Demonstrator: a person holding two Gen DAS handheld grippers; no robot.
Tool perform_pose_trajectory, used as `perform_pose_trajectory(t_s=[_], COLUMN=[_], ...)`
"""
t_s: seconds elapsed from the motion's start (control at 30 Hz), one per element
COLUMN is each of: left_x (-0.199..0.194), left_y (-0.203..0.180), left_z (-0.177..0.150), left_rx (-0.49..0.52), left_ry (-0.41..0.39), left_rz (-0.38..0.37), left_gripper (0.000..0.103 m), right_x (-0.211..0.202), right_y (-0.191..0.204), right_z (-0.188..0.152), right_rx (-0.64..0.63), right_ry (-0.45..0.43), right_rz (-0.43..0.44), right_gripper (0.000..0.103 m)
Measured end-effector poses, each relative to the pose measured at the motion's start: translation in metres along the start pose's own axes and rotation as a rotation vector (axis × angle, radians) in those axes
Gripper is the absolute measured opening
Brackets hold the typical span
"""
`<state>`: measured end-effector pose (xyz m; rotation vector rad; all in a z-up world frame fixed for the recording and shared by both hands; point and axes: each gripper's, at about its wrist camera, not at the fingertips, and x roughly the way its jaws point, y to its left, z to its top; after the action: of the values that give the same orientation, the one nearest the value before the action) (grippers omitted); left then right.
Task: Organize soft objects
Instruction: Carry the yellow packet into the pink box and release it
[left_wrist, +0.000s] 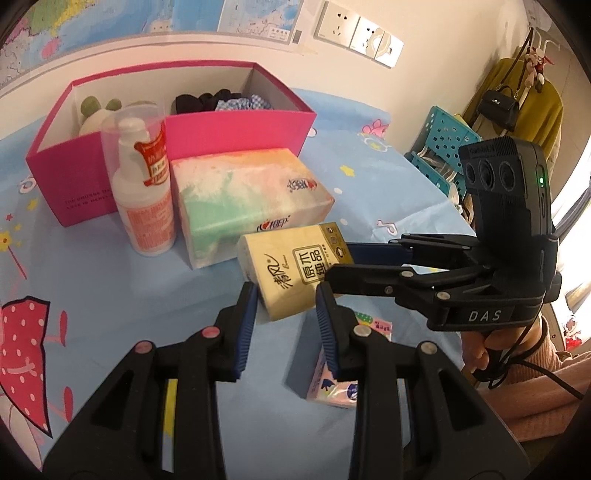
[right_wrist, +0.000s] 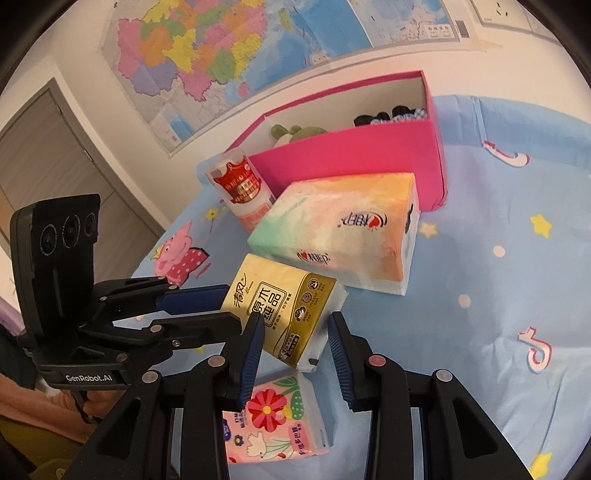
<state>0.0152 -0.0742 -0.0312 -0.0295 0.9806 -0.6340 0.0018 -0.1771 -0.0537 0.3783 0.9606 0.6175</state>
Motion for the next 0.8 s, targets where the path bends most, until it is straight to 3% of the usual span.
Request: perform_pose_trajectory(t_s=[0.8], left_x=[-0.021], left_y=[-0.009], left_z=[0.019], left_rx=[0.038], left_ry=[-0.071], left_rz=[0.001], left_gripper=[0.034], right_x=[-0.022], right_y=[0.012], right_z=[0.02], right_rx=[-0.056], right_ry=[-0.074], right_rz=[-0.026], right_gripper=[0.036])
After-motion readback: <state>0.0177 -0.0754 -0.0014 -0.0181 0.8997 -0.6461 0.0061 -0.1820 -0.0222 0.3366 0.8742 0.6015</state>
